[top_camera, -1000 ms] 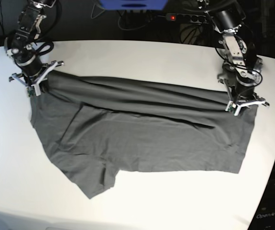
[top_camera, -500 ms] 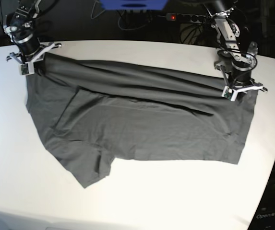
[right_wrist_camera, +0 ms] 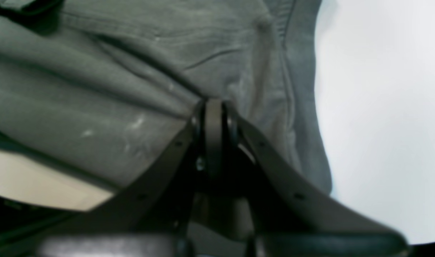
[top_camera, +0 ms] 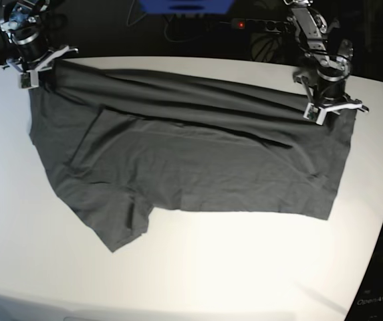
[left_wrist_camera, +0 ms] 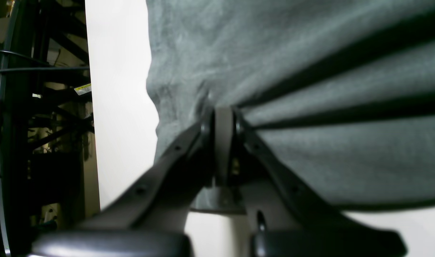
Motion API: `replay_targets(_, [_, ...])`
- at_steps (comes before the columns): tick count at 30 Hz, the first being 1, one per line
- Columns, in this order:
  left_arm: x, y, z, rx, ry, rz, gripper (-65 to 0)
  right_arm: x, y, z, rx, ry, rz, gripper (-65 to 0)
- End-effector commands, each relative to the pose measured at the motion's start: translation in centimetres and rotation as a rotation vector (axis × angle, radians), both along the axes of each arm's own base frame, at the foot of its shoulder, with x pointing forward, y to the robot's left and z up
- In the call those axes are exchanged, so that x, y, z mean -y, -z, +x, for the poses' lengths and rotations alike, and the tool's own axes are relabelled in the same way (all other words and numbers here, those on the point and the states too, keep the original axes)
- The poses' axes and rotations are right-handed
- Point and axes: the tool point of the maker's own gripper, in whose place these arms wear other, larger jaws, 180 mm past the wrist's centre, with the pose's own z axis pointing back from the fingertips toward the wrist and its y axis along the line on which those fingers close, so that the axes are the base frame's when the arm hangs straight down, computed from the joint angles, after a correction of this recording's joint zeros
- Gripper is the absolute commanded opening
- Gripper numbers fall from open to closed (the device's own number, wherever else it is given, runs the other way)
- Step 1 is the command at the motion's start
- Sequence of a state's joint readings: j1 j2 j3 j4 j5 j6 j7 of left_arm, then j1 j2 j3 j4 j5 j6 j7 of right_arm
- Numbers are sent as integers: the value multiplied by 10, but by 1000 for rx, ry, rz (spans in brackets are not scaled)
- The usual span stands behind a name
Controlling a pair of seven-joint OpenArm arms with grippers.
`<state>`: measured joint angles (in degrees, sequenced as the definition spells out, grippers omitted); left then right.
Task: Fold the T-shirt properly
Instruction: 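Pull the folded shirt toward the robot with both grippers, then keep dragging the shirt toward the robot base with both grippers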
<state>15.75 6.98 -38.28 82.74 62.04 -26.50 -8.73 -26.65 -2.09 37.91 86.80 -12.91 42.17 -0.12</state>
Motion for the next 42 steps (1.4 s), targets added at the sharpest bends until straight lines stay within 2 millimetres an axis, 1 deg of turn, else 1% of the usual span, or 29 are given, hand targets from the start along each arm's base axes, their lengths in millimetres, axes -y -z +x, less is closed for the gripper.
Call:
replay_targets(1, [15,59,-83,-401,-11,-37,-625,31,37,-68,-368,17,-143,-647])
replay_targets(5, [19,62,-94,-414,-17,-56,-625,34,35,-60,-356,16,-151,-647])
replay_targets(6, [23,61,-92,-407,-14,-68,-625,35,35,-60,-355,15,-153,-647])
replay_targets(9, [36,65,-97,-413,4,-100,-625,41,32,-59,-354,10,-167,-647])
replay_targets(12, [49,67,-100,-420,33,-119,-625,41,31,-57,-352,8,-170,-647])
replay_targets(13, [53,69,-102,-424,41,-127,-625,41,31,-53,-343,9,-170,-647])
replay_targets(16, [67,69,-97,-413,68,-155,-625,50,30,-50,-350,5,-184,-647])
replay_targets(18, [74,70,-95,-417,81,-163,-625,53,36,-49,-356,8,-173,-647])
replay_targets(19, [75,71,-96,-427,77,-162,-625,57,37,-48,-362,11,-173,-647])
replay_targets(22, [85,73,-95,-442,95,-170,-625,64,43,-51,-380,14,-164,-647])
replay_targets(27, [110,72,-88,-440,162,-189,-625,68,43,-51,-382,15,-168,-647])
replay_targets(29, [119,73,-93,-449,189,-193,-625,71,42,-52,-382,22,-171,-647])
replay_targets(31, [123,74,-100,-471,199,-184,-625,79,39,-56,-381,51,-178,-647])
replay_targets(35, [126,76,-109,-501,206,-178,-625,90,34,-59,-378,70,-194,-647])
replay_targets(38, [127,78,-121,-521,207,-182,-625,90,35,-61,-382,70,-194,-647])
replay_targets(42, [122,70,-136,-525,201,-170,-625,88,36,-64,-387,70,-191,-647])
